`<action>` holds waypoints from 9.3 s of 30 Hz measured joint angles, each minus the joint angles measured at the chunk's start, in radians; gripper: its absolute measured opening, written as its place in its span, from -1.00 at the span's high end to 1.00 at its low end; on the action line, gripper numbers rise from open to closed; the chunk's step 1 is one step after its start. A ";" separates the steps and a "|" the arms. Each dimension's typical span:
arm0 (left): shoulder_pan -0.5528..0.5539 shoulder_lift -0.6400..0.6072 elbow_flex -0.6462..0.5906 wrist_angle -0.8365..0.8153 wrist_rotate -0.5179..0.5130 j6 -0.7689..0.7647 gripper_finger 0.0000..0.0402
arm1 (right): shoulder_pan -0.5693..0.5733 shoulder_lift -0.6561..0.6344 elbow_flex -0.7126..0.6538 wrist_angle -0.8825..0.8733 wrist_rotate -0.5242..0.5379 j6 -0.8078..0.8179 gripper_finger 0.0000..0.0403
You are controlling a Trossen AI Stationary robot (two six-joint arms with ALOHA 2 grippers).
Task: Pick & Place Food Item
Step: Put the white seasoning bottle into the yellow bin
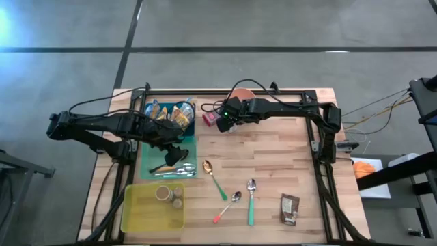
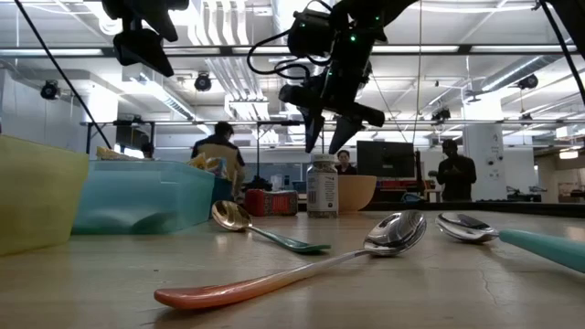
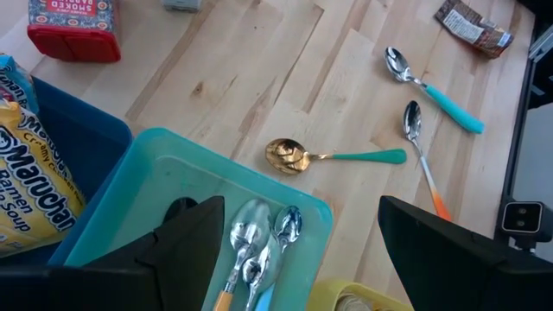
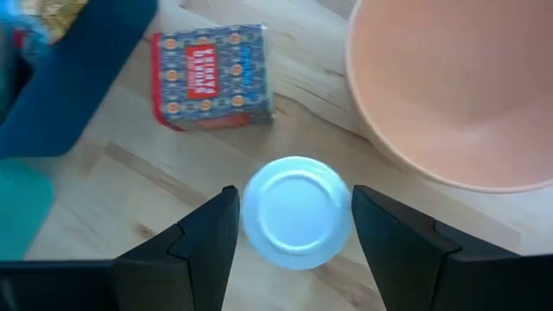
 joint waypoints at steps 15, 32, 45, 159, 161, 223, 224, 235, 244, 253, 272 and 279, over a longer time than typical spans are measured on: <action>0.000 0.000 -0.001 0.000 0.000 0.003 -0.55 | 0.005 0.002 0.000 0.040 -0.011 -0.030 -0.10; 0.000 0.000 0.000 -0.005 0.019 0.003 -0.55 | -0.017 0.002 -0.001 0.040 -0.064 -0.063 -0.10; 0.000 0.000 -0.001 -0.029 0.020 0.019 -0.55 | -0.020 -0.005 0.003 0.040 0.005 -0.062 -0.10; 0.000 0.000 -0.001 -0.027 0.034 0.044 -0.55 | 0.270 -0.087 -0.566 0.699 0.499 -0.062 -0.91; 0.000 0.000 -0.001 -0.027 0.034 0.043 -0.55 | 0.255 -0.077 -0.564 0.698 0.465 -0.061 -0.91; 0.001 0.000 -0.001 -0.024 0.044 0.017 -0.55 | 0.104 0.115 -0.595 1.168 0.541 -0.210 -0.75; 0.001 0.000 -0.001 -0.024 0.044 0.017 -0.55 | 0.104 0.115 -0.595 1.169 0.540 -0.212 -0.68; 0.001 0.000 -0.001 -0.025 0.044 -0.001 -0.55 | 0.120 0.113 -0.595 1.172 0.501 -0.220 0.07; 0.002 0.000 -0.001 -0.029 0.041 -0.050 -0.55 | 0.157 0.073 -0.596 1.163 0.364 -0.263 0.07; 0.002 0.000 -0.001 0.022 0.046 0.009 -0.55 | 0.177 -0.044 -0.597 1.159 -0.054 -0.349 0.07; 0.000 0.088 -0.001 0.375 0.156 0.088 -0.55 | 0.313 -0.091 -0.440 1.296 -0.555 -0.302 0.07; 0.000 0.092 -0.001 0.480 0.180 0.026 -0.55 | 0.312 -0.091 -0.392 1.296 -0.543 -0.325 0.07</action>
